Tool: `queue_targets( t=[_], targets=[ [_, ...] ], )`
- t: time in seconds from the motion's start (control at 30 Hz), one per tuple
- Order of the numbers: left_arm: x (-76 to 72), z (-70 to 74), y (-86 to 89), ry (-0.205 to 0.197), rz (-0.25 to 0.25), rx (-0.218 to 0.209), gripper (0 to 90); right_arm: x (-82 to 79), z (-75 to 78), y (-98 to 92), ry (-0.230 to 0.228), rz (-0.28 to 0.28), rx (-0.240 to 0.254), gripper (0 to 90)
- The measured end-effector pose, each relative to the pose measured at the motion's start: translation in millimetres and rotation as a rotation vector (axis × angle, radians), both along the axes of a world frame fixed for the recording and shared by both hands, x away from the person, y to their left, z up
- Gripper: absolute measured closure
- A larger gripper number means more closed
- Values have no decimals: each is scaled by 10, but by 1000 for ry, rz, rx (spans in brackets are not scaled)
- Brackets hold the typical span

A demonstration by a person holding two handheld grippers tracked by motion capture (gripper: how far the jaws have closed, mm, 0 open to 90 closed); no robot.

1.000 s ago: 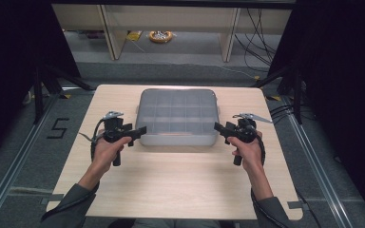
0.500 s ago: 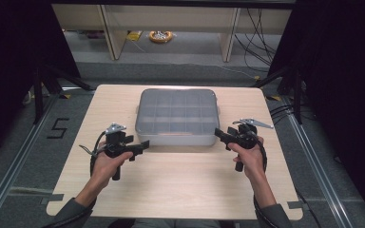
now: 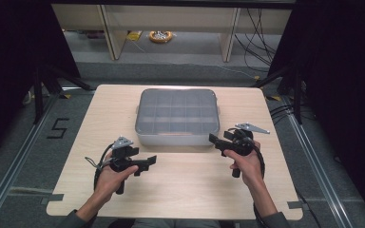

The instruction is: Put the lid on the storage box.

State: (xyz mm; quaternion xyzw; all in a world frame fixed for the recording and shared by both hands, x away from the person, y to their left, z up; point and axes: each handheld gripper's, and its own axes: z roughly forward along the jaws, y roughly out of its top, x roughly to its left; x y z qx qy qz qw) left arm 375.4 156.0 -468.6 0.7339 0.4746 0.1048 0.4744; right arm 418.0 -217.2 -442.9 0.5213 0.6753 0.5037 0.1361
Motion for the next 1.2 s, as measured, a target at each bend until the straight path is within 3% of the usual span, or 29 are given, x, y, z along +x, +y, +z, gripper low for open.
queue_targets(
  t=[0.07, 0.1, 0.2, 0.23, 0.3, 0.33, 0.4, 0.5, 0.53, 0.57, 0.7, 0.73, 0.77, 0.9, 0.97, 1.0, 1.03, 1.13, 1.2],
  targets=[
    [-32, -25, -2, -6, -11, -4, 150, -31, 8, 30, 26, -14, 23, 268],
    [-47, -40, -2, -5, -16, -1, 150, -29, 1, 15, 9, 7, 7, 266],
    [-90, -84, -17, 0, -16, 0, 150, -75, -15, 57, 31, -2, 15, 262],
    [-103, -90, -19, 3, -21, 7, 150, -84, -25, 46, 16, 24, -4, 261],
    [-121, -100, -10, 9, -40, 32, 150, -98, -30, 68, 19, 19, 12, 261],
    [-131, -114, -30, 3, -34, 10, 150, -120, -37, 76, 19, 22, 9, 259],
    [-149, -121, -34, 6, -40, 12, 150, -124, -39, 74, 11, 27, -7, 259],
    [-170, -121, -16, 4, -52, 32, 150, -163, -36, 77, 35, 36, 0, 258],
    [-179, -130, -24, 1, -39, 21, 150, -182, -41, 97, 50, 25, 27, 258],
    [-186, -137, -19, 2, -37, 23, 150, -184, -61, 84, 27, 32, -4, 258],
    [-237, -169, 16, 0, -47, 31, 150, -202, -83, 75, 15, 50, -6, 256],
    [-261, -177, 21, 2, -40, 33, 150, -223, -83, 82, 33, 44, -12, 254],
    [-280, -180, 46, 0, -48, 60, 150, -226, -102, 86, 19, 49, -8, 251],
    [-355, -202, 71, -4, -40, 32, 150, -262, -144, 90, 25, 58, -21, 222],
    [-386, -187, 88, -7, -39, 25, 150, -291, -146, 94, 23, 68, 2, 221],
    [-404, -181, 102, -4, -39, 29, 150, -343, -137, 120, 61, 49, 30, 220],
    [-418, -187, 109, -5, -34, 24, 150, -320, -165, 90, 4, 68, -7, 219],
    [-464, -202, 140, -1, -24, 17, 150, -359, -159, 86, 19, 71, -27, 216],
    [-495, -220, 161, 2, -32, 27, 150, -392, -182, 93, 16, 70, -15, 217]
  ],
)
